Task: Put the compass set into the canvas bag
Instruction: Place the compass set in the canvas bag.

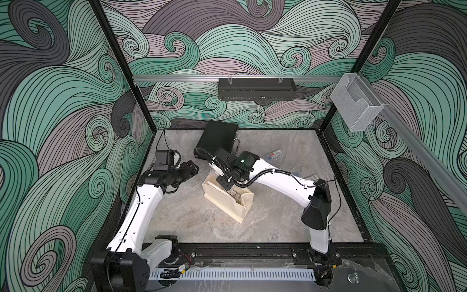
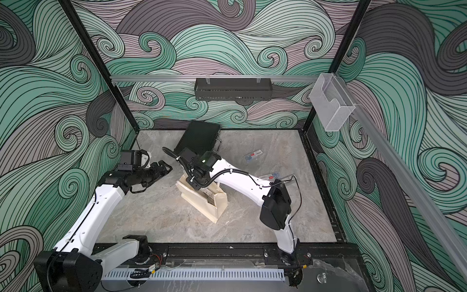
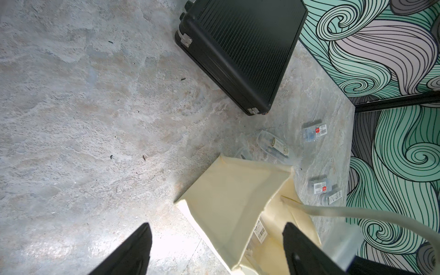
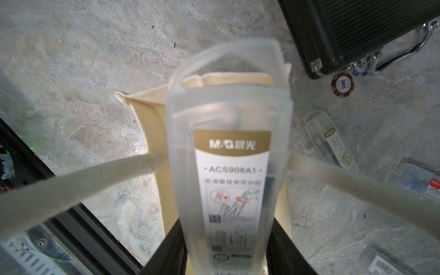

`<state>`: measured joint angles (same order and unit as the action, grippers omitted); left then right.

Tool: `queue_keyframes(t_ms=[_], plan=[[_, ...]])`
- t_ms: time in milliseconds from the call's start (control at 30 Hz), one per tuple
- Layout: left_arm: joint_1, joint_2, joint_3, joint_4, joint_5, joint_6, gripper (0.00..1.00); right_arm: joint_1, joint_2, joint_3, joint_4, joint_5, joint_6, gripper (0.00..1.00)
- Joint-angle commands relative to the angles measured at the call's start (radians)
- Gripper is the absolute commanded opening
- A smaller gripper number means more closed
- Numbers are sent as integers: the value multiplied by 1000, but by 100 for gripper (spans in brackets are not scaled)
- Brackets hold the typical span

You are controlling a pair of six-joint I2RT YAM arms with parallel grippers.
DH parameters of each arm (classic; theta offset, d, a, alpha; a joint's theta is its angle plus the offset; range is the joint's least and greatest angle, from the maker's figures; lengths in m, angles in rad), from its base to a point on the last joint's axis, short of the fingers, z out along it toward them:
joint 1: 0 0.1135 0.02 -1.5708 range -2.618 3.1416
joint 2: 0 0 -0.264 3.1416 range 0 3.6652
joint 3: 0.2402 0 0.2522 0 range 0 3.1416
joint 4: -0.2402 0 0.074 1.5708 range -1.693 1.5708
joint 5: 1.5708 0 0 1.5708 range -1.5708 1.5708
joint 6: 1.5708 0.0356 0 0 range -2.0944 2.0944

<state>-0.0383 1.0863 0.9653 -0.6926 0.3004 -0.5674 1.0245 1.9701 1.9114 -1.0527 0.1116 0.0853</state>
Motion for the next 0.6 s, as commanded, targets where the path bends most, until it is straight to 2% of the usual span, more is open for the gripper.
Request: queue_keyframes(t_ms=[0,233,567], plan=[[8,-15,0,21,23,21,87,-8,10,-30,-36,-13,8,49],[8,-5,-2,25,32,18,87,-22,50,-67,-39,-43,25,49],[8,-2,-8,22,29,22,87,-24,85,-64,-55,13,46,53]])
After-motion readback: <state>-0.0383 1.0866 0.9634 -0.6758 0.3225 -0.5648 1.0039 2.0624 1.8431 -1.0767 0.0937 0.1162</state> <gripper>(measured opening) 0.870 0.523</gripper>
